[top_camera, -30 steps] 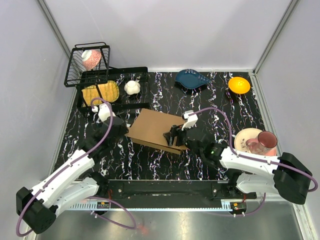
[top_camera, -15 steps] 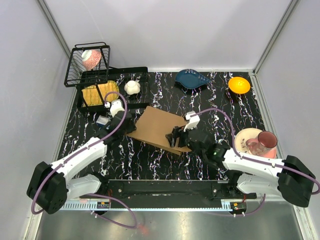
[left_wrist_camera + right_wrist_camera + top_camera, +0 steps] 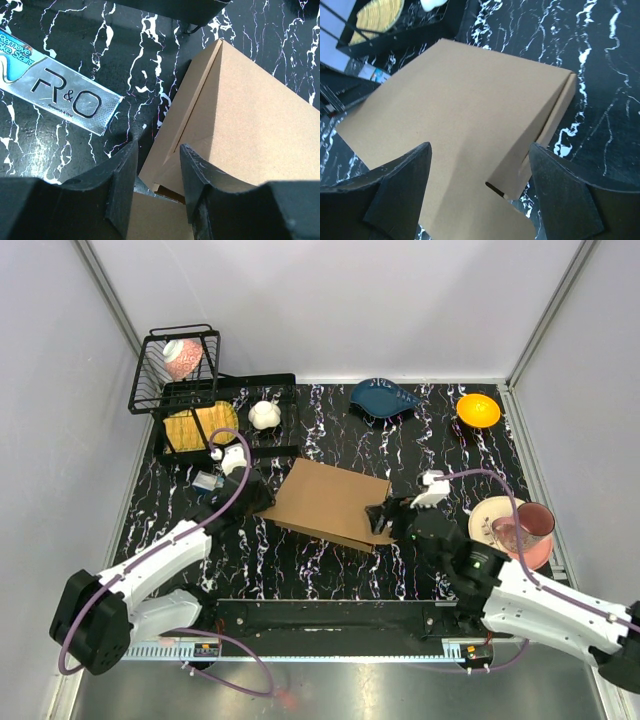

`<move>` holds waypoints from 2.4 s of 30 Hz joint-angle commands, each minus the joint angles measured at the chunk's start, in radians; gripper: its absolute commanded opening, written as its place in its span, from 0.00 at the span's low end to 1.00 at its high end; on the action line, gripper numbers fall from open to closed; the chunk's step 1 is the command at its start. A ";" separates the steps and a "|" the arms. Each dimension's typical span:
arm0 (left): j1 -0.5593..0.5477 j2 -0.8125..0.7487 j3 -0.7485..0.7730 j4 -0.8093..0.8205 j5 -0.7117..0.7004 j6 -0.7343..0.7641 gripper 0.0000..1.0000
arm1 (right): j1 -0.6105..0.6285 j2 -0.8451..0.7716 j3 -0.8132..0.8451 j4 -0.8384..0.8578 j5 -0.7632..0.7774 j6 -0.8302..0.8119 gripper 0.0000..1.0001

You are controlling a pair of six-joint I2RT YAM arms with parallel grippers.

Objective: Fold the paper box

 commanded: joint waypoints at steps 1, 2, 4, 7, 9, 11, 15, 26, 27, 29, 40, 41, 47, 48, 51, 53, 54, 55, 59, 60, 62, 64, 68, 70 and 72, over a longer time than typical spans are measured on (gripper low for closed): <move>-0.006 -0.027 -0.013 -0.032 -0.005 -0.011 0.44 | 0.005 -0.128 0.067 -0.213 0.130 0.123 0.84; -0.006 -0.030 -0.013 -0.032 -0.008 -0.011 0.44 | 0.005 -0.152 0.058 -0.233 0.138 0.165 0.82; -0.006 -0.036 -0.018 -0.038 -0.010 -0.009 0.44 | 0.005 -0.240 0.042 -0.305 0.165 0.222 0.73; -0.005 -0.042 -0.018 -0.055 -0.022 -0.012 0.44 | 0.005 -0.352 -0.005 -0.396 0.190 0.347 0.54; -0.006 -0.051 -0.024 -0.061 -0.028 -0.018 0.44 | 0.007 -0.387 -0.039 -0.462 0.196 0.452 0.46; -0.006 -0.065 -0.030 -0.070 -0.033 -0.023 0.44 | 0.005 -0.406 -0.073 -0.471 0.186 0.509 0.38; -0.006 -0.079 -0.049 -0.069 -0.036 -0.031 0.43 | 0.007 -0.355 -0.117 -0.364 0.112 0.528 0.33; -0.006 -0.064 -0.035 -0.072 -0.047 0.001 0.44 | 0.005 -0.389 -0.336 0.001 0.246 0.585 0.30; -0.006 -0.060 -0.029 -0.072 -0.048 0.008 0.44 | 0.005 -0.406 -0.346 0.036 0.265 0.569 0.30; -0.005 -0.050 -0.024 -0.069 -0.053 0.012 0.45 | -0.003 -0.397 -0.346 0.079 0.300 0.507 0.29; 0.009 0.009 0.054 -0.086 -0.060 0.049 0.46 | -0.158 -0.088 -0.050 0.009 0.223 0.220 0.41; 0.011 0.009 0.057 -0.087 -0.060 0.052 0.46 | -0.158 -0.102 -0.030 -0.025 0.280 0.194 0.49; 0.020 0.019 0.057 -0.069 -0.048 0.061 0.47 | -0.187 -0.115 0.119 0.085 0.267 -0.160 0.85; 0.024 0.024 0.057 -0.063 -0.042 0.061 0.47 | -0.202 -0.055 0.140 0.130 0.226 -0.194 0.88; 0.026 0.042 0.056 -0.053 -0.031 0.058 0.47 | -0.303 0.127 0.249 0.148 0.014 -0.250 0.95; 0.029 0.051 0.054 -0.053 -0.025 0.057 0.47 | -0.399 0.224 0.312 0.152 -0.149 -0.238 0.96; 0.034 0.052 0.054 -0.053 -0.021 0.057 0.47 | -0.432 0.310 0.326 0.156 -0.199 -0.227 0.96; 0.035 0.048 0.053 -0.055 -0.018 0.057 0.47 | -0.458 0.344 0.343 0.164 -0.248 -0.201 0.96; 0.041 0.039 0.049 -0.053 -0.016 0.058 0.47 | -0.538 0.479 0.367 0.233 -0.417 -0.190 0.96; 0.044 0.039 0.049 -0.050 -0.013 0.058 0.47 | -0.546 0.531 0.374 0.231 -0.428 -0.193 0.96; 0.047 0.045 0.051 -0.046 -0.008 0.060 0.47 | -0.550 0.576 0.386 0.231 -0.465 -0.204 0.96; 0.052 0.058 0.053 -0.043 0.001 0.060 0.47 | -0.553 0.611 0.369 0.251 -0.500 -0.196 0.94; 0.060 0.084 0.052 -0.024 0.018 0.058 0.47 | -0.553 0.637 0.309 0.322 -0.601 -0.156 0.84; 0.063 0.102 0.057 -0.023 0.028 0.057 0.47 | -0.552 0.646 0.285 0.336 -0.636 -0.139 0.79; 0.067 0.113 0.060 -0.020 0.036 0.057 0.47 | -0.552 0.646 0.250 0.346 -0.661 -0.123 0.69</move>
